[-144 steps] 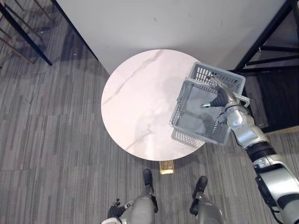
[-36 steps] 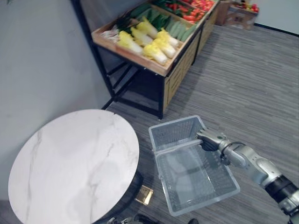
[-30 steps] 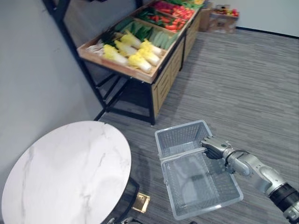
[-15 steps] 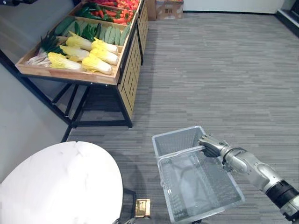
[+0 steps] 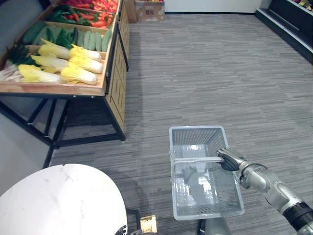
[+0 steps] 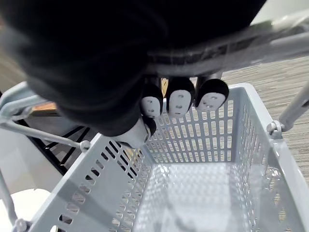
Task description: Pick vegetable in the basket
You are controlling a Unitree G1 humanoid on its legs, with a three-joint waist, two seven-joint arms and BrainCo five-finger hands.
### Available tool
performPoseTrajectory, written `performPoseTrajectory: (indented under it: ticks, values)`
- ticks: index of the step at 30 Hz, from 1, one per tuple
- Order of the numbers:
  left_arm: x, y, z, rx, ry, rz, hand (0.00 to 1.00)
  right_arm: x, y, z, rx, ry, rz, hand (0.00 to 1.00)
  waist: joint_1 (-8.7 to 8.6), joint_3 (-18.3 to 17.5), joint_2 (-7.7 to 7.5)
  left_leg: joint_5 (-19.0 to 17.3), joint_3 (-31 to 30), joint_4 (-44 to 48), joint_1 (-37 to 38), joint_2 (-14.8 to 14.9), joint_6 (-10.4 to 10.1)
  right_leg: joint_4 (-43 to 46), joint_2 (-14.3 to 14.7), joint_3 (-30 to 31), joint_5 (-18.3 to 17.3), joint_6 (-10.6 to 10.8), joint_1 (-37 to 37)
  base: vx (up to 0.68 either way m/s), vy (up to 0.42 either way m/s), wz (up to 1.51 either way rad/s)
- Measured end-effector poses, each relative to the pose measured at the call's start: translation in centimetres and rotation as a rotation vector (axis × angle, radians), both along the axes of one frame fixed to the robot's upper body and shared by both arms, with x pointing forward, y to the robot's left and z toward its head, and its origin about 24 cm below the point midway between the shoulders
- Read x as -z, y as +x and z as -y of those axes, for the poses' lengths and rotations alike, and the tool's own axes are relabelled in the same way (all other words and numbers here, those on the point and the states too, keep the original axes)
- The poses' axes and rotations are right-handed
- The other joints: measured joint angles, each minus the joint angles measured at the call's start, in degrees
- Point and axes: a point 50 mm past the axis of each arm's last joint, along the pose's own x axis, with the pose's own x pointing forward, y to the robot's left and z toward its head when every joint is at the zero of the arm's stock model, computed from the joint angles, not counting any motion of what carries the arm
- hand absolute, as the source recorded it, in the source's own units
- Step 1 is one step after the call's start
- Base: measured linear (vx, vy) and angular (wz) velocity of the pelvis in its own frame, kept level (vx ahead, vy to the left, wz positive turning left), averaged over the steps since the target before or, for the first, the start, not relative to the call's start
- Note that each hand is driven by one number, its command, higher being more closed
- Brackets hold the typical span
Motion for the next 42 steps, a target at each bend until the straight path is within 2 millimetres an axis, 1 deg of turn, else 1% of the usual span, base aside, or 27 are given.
performPoseTrajectory:
  ticks: [3, 6, 7, 9, 10, 13, 14, 15, 16, 18, 20, 22, 24, 25, 26, 27, 29, 31, 32, 33, 34, 35, 37, 38, 39, 40, 42]
  values:
    - [-0.2, 1.4, 0.5, 0.018, -0.008, 0.035, 0.00, 0.0, 0.4, 1.5, 0.071, 0.004, 0.004, 1.00, -0.85, 0.68, -0.24, -0.56, -2.60, -2.15, 2.27, 0.18, -1.58, -18.22, 0.17, 0.58, 3.97, 4.02, -0.71, 0.32, -0.111, 0.46]
    - [-0.3, 1.2, 0.0, 0.030, 0.009, 0.030, 0.00, 0.3, 0.3, 2.5, 0.120, -0.006, -0.010, 1.00, -1.83, 1.05, -1.31, -3.19, -5.84, -2.94, 5.77, 0.42, -5.14, -20.11, -1.32, 2.03, 5.66, 3.84, -0.97, 0.40, -0.205, 0.66]
    - [-0.2, 1.2, 0.2, 0.027, 0.005, 0.030, 0.00, 0.3, 0.3, 2.9, 0.136, -0.014, -0.008, 1.00, -1.95, 0.98, -0.29, -3.85, -6.59, -2.66, 6.27, 1.82, -5.62, -18.30, -0.67, 1.86, 9.42, 3.21, -1.06, 0.50, -0.289, 0.75]
    - [0.0, 1.4, 1.6, 0.026, -0.033, 0.038, 0.00, 0.5, 0.6, 4.7, 0.217, -0.043, -0.015, 1.00, -1.08, -0.82, 3.40, -2.49, -9.54, 2.94, 3.01, 7.09, -4.95, -13.44, 3.38, -0.49, 7.88, 0.19, -2.68, 0.56, -0.362, 0.30]
    - [0.0, 1.4, 1.6, 0.021, -0.033, 0.040, 0.00, 0.5, 0.7, 5.1, 0.236, -0.045, -0.017, 1.00, -0.70, -0.86, 3.46, -1.53, -10.56, 5.31, 1.88, 7.88, -5.23, -13.26, 4.15, -1.12, 7.46, -0.81, -2.39, 0.63, -0.422, 0.00]
    - [0.1, 1.1, 1.3, -0.015, -0.033, 0.029, 0.00, 1.2, 0.5, 7.0, 0.326, -0.066, -0.052, 1.00, -0.52, -0.85, 3.46, 11.07, -14.57, 22.90, -4.58, 9.75, -5.84, -12.59, 6.36, -3.16, 2.65, -2.26, 2.96, 0.61, -0.305, 0.12]
    - [0.0, 1.0, 1.3, -0.020, -0.031, 0.030, 0.00, 1.6, 0.2, 7.6, 0.354, -0.077, -0.063, 1.00, -0.21, -0.71, 3.05, 20.01, -16.02, 30.87, -7.60, 9.60, -6.19, -13.10, 6.38, -3.60, 0.99, -2.70, 6.62, 0.53, -0.211, 0.24]
    - [0.0, 1.1, 1.2, -0.028, -0.029, 0.042, 0.00, 1.9, -0.2, 8.3, 0.390, -0.086, -0.063, 1.00, 0.25, -0.54, 2.61, 21.93, -16.14, 39.67, -11.27, 9.94, -6.57, -15.07, 6.55, -4.17, -0.11, -3.31, 10.31, 0.50, -0.195, 0.18]
    - [-0.2, 1.4, 1.1, -0.027, -0.027, 0.057, 0.00, 1.9, -0.3, 8.7, 0.411, -0.089, -0.066, 1.00, 0.73, -0.61, 2.73, 20.91, -15.06, 43.83, -13.27, 10.03, -6.21, -16.15, 6.70, -4.15, -0.42, -3.77, 11.99, 0.46, -0.169, 0.11]
    - [-0.4, 1.8, 1.0, -0.036, -0.025, 0.083, 0.00, 2.4, -0.7, 9.6, 0.469, -0.088, -0.080, 1.00, 2.10, -0.44, 2.44, 13.59, -9.83, 52.10, -19.83, 10.06, -2.69, -19.91, 6.91, -3.97, -2.06, -4.30, 18.55, 0.42, -0.134, 0.02]
    - [-0.4, 1.7, 1.1, -0.044, -0.027, 0.083, 0.00, 2.7, -0.9, 9.8, 0.481, -0.086, -0.082, 1.00, 3.08, -0.46, 2.49, 9.71, -6.50, 51.59, -24.06, 9.86, -1.24, -20.65, 6.84, -3.76, -3.69, -3.94, 21.68, 0.33, -0.033, -0.05]
    - [-0.5, 1.8, 1.0, -0.050, -0.026, 0.092, 0.00, 2.7, -1.0, 9.8, 0.495, -0.066, -0.077, 1.00, 3.93, -0.32, 2.23, 7.34, -2.64, 46.10, -27.69, 9.31, -1.39, -20.56, 6.03, -3.46, -4.60, -2.46, 23.43, 0.32, 0.086, -0.10]
    - [-0.5, 1.8, 1.0, -0.052, -0.026, 0.093, 0.00, 2.7, -1.1, 10.0, 0.512, -0.058, -0.074, 1.00, 4.30, -0.32, 2.05, 7.84, 2.26, 32.60, -28.99, 7.16, -1.43, -20.48, 4.08, -3.56, -6.08, -0.14, 24.62, 0.32, 0.180, 0.02]
    - [-0.3, 1.4, 1.4, -0.055, -0.034, 0.082, 0.00, 2.8, -1.4, 10.4, 0.528, -0.056, -0.073, 1.00, 4.19, -0.73, 2.73, 11.13, 4.50, 20.76, -28.65, 5.37, -1.60, -20.45, 3.28, -3.89, -7.34, 1.65, 25.63, 0.45, 0.304, 0.09]
    - [0.0, 0.2, 2.0, -0.066, -0.050, 0.054, 0.00, 2.9, -1.8, 10.8, 0.541, -0.062, -0.076, 1.00, 4.34, -2.01, 4.78, 17.34, 5.03, 8.66, -27.27, 4.32, -3.27, -20.49, 3.78, -3.87, -8.76, 3.54, 26.63, 0.45, 0.302, 0.15]
    - [0.1, -0.2, 2.1, -0.076, -0.053, 0.040, 0.00, 3.6, -1.9, 10.4, 0.556, -0.038, -0.090, 1.00, 4.37, -2.53, 4.57, 17.64, 5.82, 6.18, -26.12, 2.52, 1.80, -20.75, 2.94, -3.31, -9.82, 4.04, 27.73, 0.40, 0.245, 0.17]
    - [-0.1, -0.3, 0.9, -0.079, -0.021, 0.042, 0.00, 4.2, -2.0, 9.7, 0.543, -0.025, -0.110, 1.00, 4.99, -2.47, 2.57, 15.71, 6.39, 5.79, -25.68, 0.35, 1.10, -20.59, 2.30, -1.36, -9.70, 4.20, 28.08, 0.33, 0.128, 0.21]
    - [-0.1, -0.5, 0.7, -0.086, -0.016, 0.038, 0.00, 3.9, -1.4, 9.2, 0.527, -0.017, -0.095, 1.00, 7.07, -2.37, 2.54, 11.84, 6.94, 13.84, -27.48, 1.22, 2.15, -21.89, 3.43, -1.08, -9.23, 3.65, 30.02, 0.38, 0.072, -0.11]
    - [0.0, -0.9, 0.5, -0.107, -0.014, 0.028, 0.00, 3.5, -0.5, 8.3, 0.494, -0.012, -0.080, 1.00, 7.92, -1.77, 2.49, 10.30, 7.48, 23.22, -30.43, 3.19, 2.14, -23.41, 2.79, 0.05, -7.67, 3.41, 32.33, 0.30, 0.125, -0.31]
    - [0.2, -1.8, 0.8, -0.122, -0.023, 0.003, 0.00, 3.6, -0.1, 7.5, 0.461, -0.009, -0.080, 1.00, 7.93, -2.02, 2.02, 9.07, 6.61, 24.47, -31.50, 3.04, -0.04, -23.54, 2.06, 1.78, -7.65, 3.57, 33.82, 0.27, 0.150, -0.30]
    - [0.4, -2.4, 1.2, -0.129, -0.033, -0.016, 0.00, 3.6, -0.1, 7.3, 0.446, -0.013, -0.081, 1.00, 8.07, -2.86, 3.04, 9.54, 5.96, 19.83, -30.02, 2.99, -0.41, -23.32, 2.48, 2.25, -7.48, 3.76, 34.20, 0.19, 0.159, -0.18]
    - [0.5, -3.1, 1.4, -0.136, -0.037, -0.043, 0.00, 4.0, -0.1, 6.5, 0.436, 0.010, -0.088, 1.00, 7.60, -3.63, 2.52, 8.27, 6.47, 17.17, -28.54, 1.82, 2.38, -21.01, 1.87, 2.89, -8.18, 3.40, 33.65, 0.23, 0.171, -0.14]
    - [0.6, -3.3, 1.2, -0.141, -0.029, -0.057, 0.00, 4.9, -0.8, 6.1, 0.435, 0.031, -0.117, 1.00, 7.34, -3.84, 1.39, 8.57, 6.75, 10.15, -24.57, -1.53, 2.85, -5.02, -1.14, 5.02, -8.72, 4.73, 25.65, 0.23, 0.175, -0.04]
    - [0.5, -3.5, 0.8, -0.117, -0.018, -0.069, 0.00, 5.8, -1.5, 5.7, 0.443, 0.045, -0.149, 1.00, 6.90, -3.35, 0.56, 9.41, 7.27, 5.42, -20.28, -3.56, 3.27, 10.49, -3.30, 7.43, -5.45, 10.30, 19.16, 0.29, 0.180, 0.18]
    - [0.5, -3.8, 0.4, -0.086, -0.002, -0.080, 0.00, 6.8, -2.3, 4.9, 0.444, 0.069, -0.188, 1.00, 5.55, -2.96, -0.28, 9.28, 7.44, 3.15, -15.84, -4.78, 3.52, 22.78, -4.31, 10.39, 1.98, 14.46, 14.75, 0.44, 0.213, 0.32]
    - [0.3, -3.9, -0.3, -0.056, 0.020, -0.085, 0.00, 7.5, -2.7, 4.3, 0.444, 0.088, -0.211, 1.00, 5.02, -2.44, -1.33, 8.75, 6.88, 2.12, -12.41, -5.47, 4.27, 30.59, -4.38, 11.49, 3.93, 14.36, 12.43, 0.36, 0.109, 0.35]
    - [0.1, -3.5, -1.0, -0.026, 0.041, -0.081, 0.00, 7.6, -2.8, 4.1, 0.455, 0.105, -0.211, 1.00, 4.66, -2.17, -2.06, 7.35, 6.22, 0.96, -7.87, -5.91, 5.46, 37.72, -4.44, 10.09, 0.54, 8.92, 8.35, 0.31, 0.043, 0.15]
